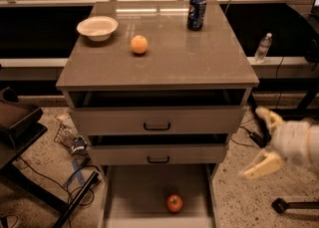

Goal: Pick apple from bottom drawer and place on counter

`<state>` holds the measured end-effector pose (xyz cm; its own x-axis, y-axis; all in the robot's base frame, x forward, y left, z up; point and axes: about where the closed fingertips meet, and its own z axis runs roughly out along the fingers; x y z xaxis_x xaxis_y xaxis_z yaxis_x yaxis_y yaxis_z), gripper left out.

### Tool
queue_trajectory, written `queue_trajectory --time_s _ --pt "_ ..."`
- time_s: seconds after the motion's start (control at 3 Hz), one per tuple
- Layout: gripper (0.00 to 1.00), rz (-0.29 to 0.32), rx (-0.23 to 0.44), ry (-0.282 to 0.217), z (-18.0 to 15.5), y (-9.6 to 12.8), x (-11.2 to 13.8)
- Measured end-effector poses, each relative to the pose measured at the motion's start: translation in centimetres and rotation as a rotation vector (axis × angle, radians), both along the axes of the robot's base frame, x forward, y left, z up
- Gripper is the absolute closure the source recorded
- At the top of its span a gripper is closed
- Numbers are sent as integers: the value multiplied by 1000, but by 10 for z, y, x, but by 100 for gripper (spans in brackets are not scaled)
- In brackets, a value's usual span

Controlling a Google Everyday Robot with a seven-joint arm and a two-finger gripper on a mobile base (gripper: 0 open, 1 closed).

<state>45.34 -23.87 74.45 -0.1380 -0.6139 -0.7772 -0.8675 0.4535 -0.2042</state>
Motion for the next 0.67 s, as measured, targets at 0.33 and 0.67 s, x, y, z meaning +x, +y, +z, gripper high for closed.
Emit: queue_trajectory --time_s 0.33,0.67 --pt "0 22 40 -8 -90 25 0" --pt "0 17 98 -43 -162 41 0"
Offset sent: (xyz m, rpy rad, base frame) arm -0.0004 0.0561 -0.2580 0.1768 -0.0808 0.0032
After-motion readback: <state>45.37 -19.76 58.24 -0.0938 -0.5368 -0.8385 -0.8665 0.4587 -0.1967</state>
